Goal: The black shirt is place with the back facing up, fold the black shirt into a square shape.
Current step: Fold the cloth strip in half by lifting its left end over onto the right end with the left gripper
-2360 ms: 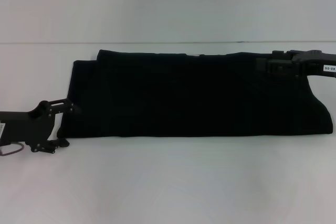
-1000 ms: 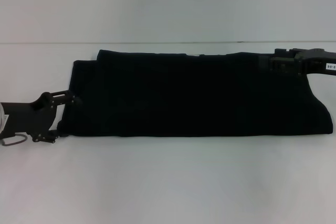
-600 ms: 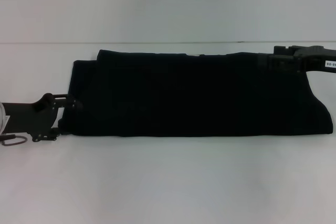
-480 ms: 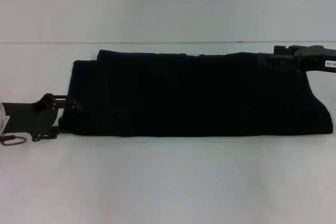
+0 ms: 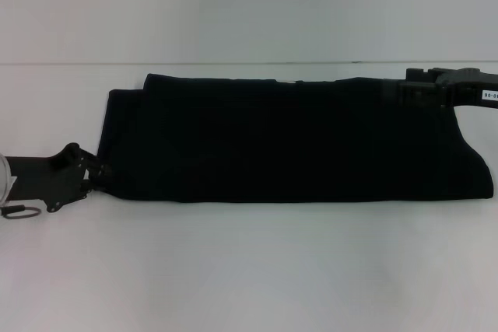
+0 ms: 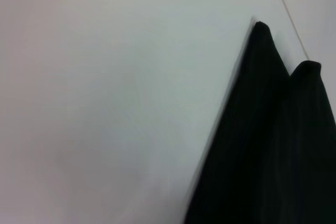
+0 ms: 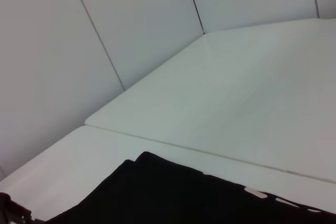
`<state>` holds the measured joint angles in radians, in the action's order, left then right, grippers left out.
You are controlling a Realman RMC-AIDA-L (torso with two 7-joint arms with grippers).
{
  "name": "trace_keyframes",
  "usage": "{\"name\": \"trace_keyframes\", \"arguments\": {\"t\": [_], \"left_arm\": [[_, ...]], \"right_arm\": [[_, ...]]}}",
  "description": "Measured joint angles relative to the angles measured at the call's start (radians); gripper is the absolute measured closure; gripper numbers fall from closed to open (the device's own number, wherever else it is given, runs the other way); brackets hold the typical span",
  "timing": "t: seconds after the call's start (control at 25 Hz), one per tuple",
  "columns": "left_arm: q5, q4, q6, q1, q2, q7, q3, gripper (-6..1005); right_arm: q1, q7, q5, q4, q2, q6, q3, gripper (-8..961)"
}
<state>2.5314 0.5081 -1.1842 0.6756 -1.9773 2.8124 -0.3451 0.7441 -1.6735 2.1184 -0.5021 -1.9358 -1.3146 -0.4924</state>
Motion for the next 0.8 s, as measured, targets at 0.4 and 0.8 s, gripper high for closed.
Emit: {"name": "trace_keyframes", "arguments": {"t": [0.4,0.8], "left_arm": [[-0.004,-0.003,-0.001,-0.006,0.0,-0.053,0.005,943],[-0.117,0.003,-0.138,-0.069,-0.009,-0.334,0.095,957]], "right_arm": [[0.001,0.0,0.0,0.001,0.0,0.002,0.0,162],[-0.003,-0.003,-0.018,0.001,-0.006,0.009,0.006,162]]}}
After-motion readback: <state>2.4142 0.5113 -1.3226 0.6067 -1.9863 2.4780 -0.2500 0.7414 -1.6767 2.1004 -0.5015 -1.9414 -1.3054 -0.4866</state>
